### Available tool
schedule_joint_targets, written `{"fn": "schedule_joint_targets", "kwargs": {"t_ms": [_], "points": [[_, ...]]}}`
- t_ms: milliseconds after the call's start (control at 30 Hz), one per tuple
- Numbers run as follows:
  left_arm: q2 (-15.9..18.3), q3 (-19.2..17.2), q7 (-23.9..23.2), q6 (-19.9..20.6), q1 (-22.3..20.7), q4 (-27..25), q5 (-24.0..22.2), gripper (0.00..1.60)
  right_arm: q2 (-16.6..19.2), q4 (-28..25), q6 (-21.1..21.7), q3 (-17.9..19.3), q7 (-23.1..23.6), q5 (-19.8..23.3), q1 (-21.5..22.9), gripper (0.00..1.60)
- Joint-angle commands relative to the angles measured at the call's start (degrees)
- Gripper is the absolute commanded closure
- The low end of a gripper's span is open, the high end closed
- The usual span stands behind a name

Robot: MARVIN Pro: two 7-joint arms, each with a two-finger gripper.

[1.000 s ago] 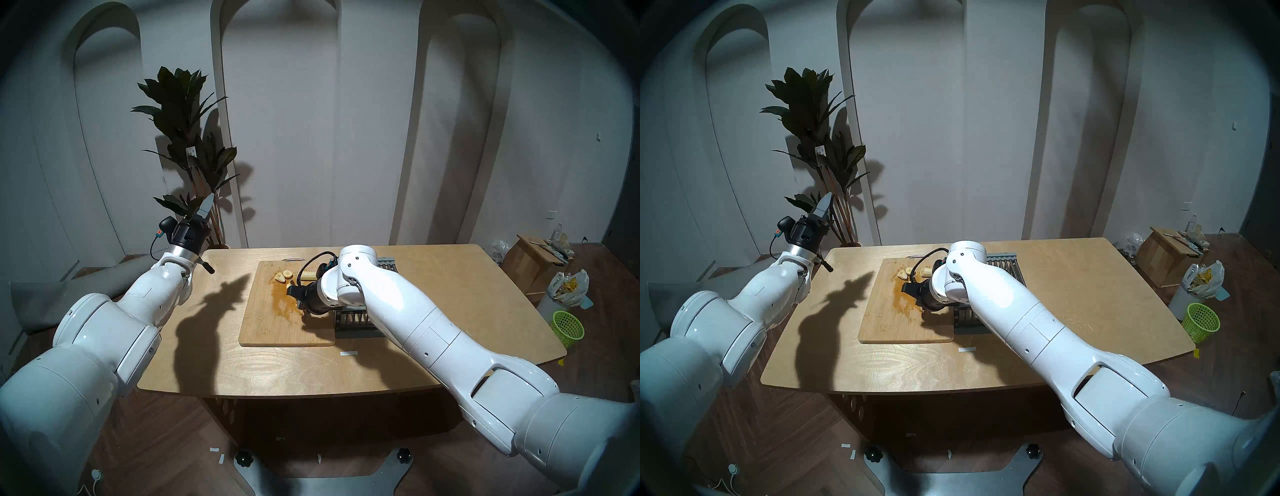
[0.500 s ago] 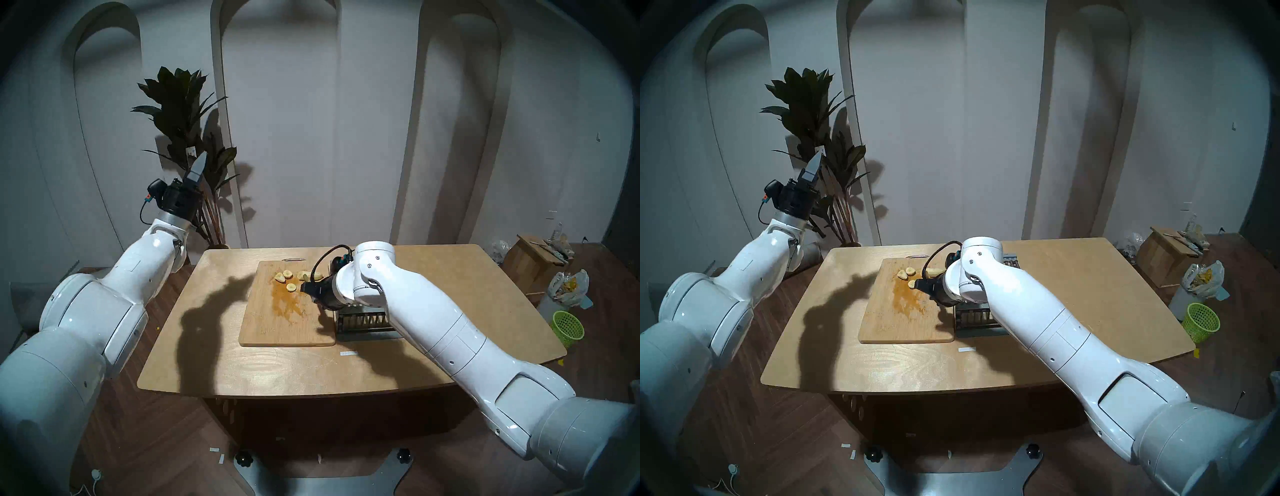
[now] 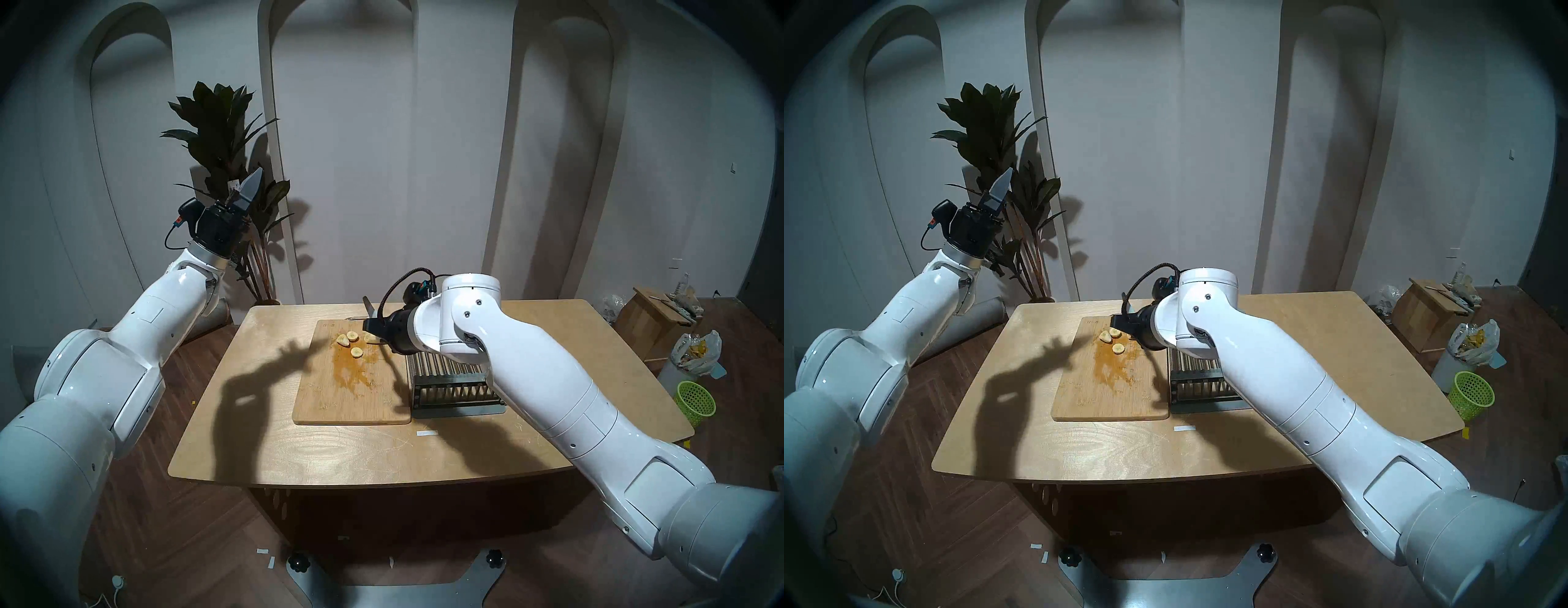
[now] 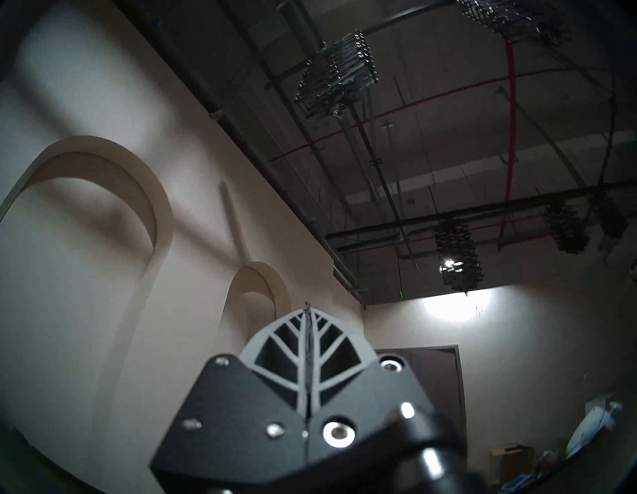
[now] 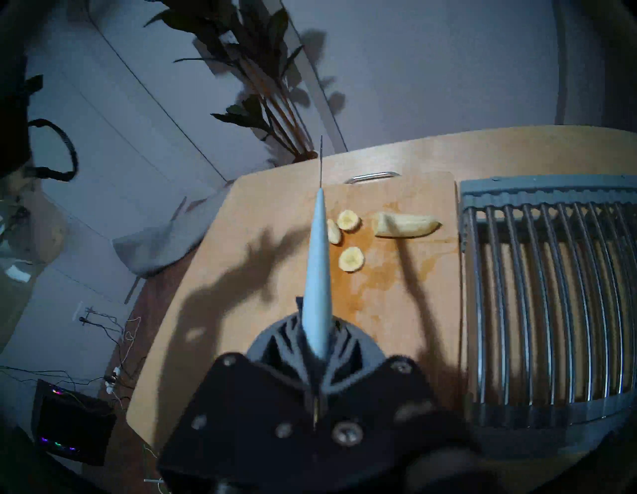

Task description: Cut the banana into four pieces on the cutting board

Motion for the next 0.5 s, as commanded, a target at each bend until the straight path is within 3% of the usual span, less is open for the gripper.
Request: {"fn": "schedule_joint_targets", "kwargs": {"t_ms": [0, 267, 300, 333, 367, 467], "points": [[5.07, 0.59, -0.62, -4.55, 0.59, -0.06, 2.12, 1.60, -0.40, -5.06, -2.23, 1.00, 2.33, -0.15, -1.08, 1.60], [8.97, 1.93, -0.03, -9.21, 2.15, 1.58, 4.58, 1.59, 0.81, -6.47, -3.87, 1.05, 3.58, -0.27, -4.66, 1.60], [9.42, 2.07, -0.03, -9.54, 2.20, 1.77, 4.82, 1.27, 0.92, -6.43, -4.02, 1.05, 3.72, -0.19, -5.08, 1.60], [9.93, 2.23, -0.02, -10.25, 2.36, 2.03, 5.13, 0.21, 1.08, -6.53, -4.27, 1.08, 3.94, -0.13, -5.60, 1.60], [10.42, 2.27, 0.13, -10.80, 2.57, 2.43, 5.32, 0.00, 1.22, -6.56, -4.48, 1.11, 4.18, -0.05, -6.09, 1.60], [11.68, 2.61, 0.59, -12.30, 3.01, 3.12, 6.03, 0.00, 1.68, -6.61, -5.20, 1.25, 4.91, 0.19, -7.49, 1.60]]}}
